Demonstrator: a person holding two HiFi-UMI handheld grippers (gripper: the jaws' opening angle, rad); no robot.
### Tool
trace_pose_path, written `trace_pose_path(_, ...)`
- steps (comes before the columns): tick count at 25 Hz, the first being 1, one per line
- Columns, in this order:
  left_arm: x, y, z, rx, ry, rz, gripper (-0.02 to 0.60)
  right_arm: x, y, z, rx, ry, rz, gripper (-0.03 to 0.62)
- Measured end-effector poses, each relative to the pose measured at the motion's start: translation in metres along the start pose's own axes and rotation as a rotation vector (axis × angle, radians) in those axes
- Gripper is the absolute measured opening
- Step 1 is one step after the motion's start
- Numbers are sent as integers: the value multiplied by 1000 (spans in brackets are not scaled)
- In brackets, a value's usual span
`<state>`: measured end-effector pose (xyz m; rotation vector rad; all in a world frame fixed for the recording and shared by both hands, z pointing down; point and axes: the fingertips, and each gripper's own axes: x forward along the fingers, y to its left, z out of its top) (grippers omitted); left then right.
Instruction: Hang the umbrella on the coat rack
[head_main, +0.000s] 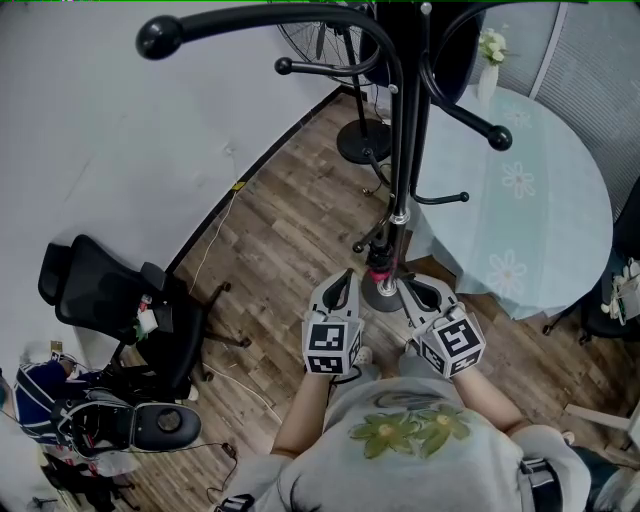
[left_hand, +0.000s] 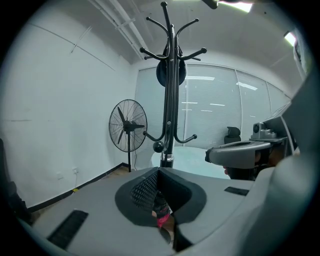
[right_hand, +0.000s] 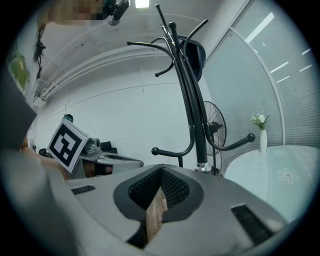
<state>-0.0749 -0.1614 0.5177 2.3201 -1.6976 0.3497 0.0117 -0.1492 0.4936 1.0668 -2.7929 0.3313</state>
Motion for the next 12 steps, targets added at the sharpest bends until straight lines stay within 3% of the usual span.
trace_pose_path(12, 2, -3, 2, 9, -1, -20, 2, 3, -1, 0, 5, 6, -2, 3)
